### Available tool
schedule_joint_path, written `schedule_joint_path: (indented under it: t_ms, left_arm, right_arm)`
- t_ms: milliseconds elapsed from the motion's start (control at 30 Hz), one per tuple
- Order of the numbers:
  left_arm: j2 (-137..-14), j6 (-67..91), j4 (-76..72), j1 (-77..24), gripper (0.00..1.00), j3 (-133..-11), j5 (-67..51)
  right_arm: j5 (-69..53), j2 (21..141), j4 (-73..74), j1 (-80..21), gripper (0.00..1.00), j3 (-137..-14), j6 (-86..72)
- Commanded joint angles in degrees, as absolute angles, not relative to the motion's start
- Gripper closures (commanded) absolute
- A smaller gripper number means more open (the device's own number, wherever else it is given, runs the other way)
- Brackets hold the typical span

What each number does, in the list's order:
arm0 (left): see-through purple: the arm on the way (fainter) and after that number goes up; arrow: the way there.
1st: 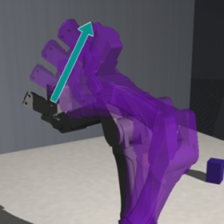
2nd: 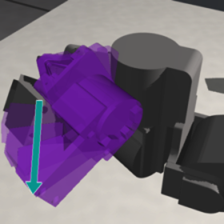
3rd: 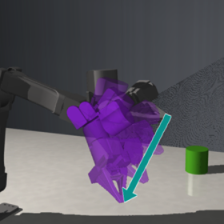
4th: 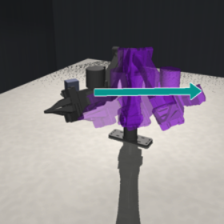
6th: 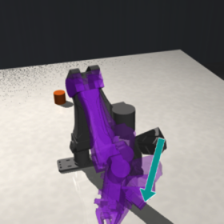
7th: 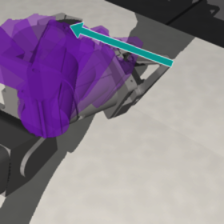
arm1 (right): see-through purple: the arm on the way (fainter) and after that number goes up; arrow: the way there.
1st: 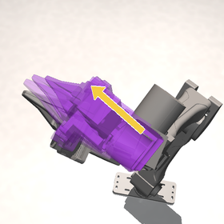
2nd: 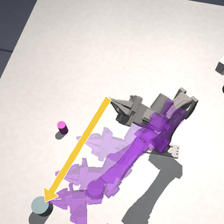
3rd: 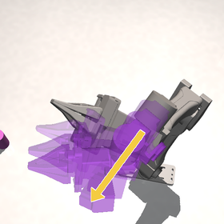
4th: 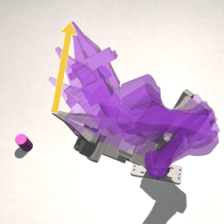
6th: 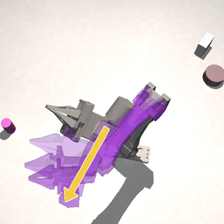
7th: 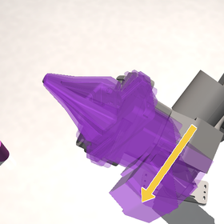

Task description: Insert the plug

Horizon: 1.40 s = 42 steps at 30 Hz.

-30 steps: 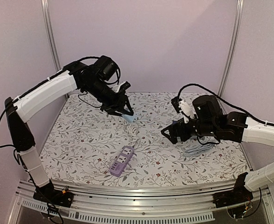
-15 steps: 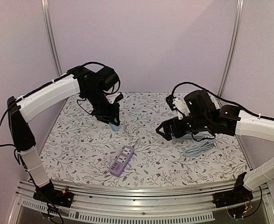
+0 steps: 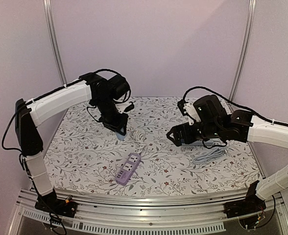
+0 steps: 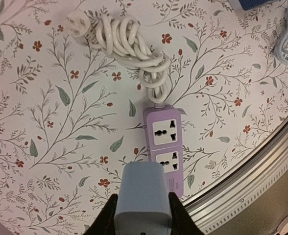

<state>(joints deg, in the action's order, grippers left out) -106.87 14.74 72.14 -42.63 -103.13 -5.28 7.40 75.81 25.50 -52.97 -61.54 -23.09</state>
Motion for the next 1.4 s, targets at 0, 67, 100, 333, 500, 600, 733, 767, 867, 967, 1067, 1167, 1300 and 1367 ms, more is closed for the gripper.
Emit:
schedule_joint_path:
  t_ms: [0, 67, 100, 333, 500, 600, 733, 767, 867, 967, 1067, 1167, 1300, 1367]
  left_arm:
    - [-108.0, 10.7, 70.8, -44.1, 1.0, -102.1, -7.3]
    - [-108.5, 9.2, 69.9, -44.7, 1.0, -101.0, -8.2]
    - [-109.1, 8.7, 69.8, -44.8, 1.0, -100.7, -8.2]
    - [-112.4, 9.0, 67.5, -45.6, 1.0, -99.0, -8.1]
    - [-114.1, 11.5, 64.2, -47.2, 1.0, -98.0, -7.6]
    - [-115.3, 12.9, 63.7, -49.0, 1.0, -97.7, -6.1]
    - [-115.7, 14.4, 62.6, -50.5, 1.0, -96.4, -5.0]
    - [-115.6, 14.9, 62.3, -50.7, 1.0, -96.0, -4.6]
    - [-115.2, 15.9, 61.2, -50.8, 1.0, -94.6, -3.5]
    - [-115.0, 16.5, 60.2, -50.8, 1.0, -93.6, -2.8]
    - [-115.3, 16.7, 59.3, -50.8, 1.0, -93.3, -2.9]
    - [-115.9, 17.1, 58.7, -50.8, 1.0, -93.2, -3.0]
    - [-116.1, 17.6, 58.2, -50.8, 1.0, -93.2, -3.0]
    - [-116.2, 17.7, 58.3, -50.8, 1.0, -93.0, -2.9]
  right_arm:
    - [9.6, 75.1, 26.5, -53.2, 0.01, -63.4, -23.9]
    - [9.5, 75.4, 26.6, -53.1, 0.01, -63.6, -23.9]
    - [9.5, 75.6, 26.8, -53.1, 0.01, -63.8, -24.0]
    - [10.0, 75.9, 27.6, -53.1, 0.01, -64.0, -24.4]
    - [11.0, 75.8, 27.7, -53.1, 0.01, -63.8, -24.8]
    - [12.4, 75.8, 27.9, -53.2, 0.01, -63.9, -25.0]
    - [13.7, 75.8, 28.1, -53.1, 0.01, -63.9, -25.3]
    - [13.8, 75.9, 28.1, -53.2, 0.01, -64.0, -25.3]
    - [14.0, 76.1, 27.8, -53.2, 0.01, -63.9, -25.3]
    - [14.0, 76.3, 27.7, -53.2, 0.01, -64.1, -25.3]
    - [13.9, 76.6, 27.5, -53.1, 0.01, -64.1, -25.2]
    - [13.9, 76.9, 27.4, -53.1, 0.01, -64.1, -25.2]
    - [13.9, 76.9, 27.4, -53.1, 0.01, -64.1, -25.2]
    - [13.9, 76.9, 27.5, -53.1, 0.01, -64.0, -25.2]
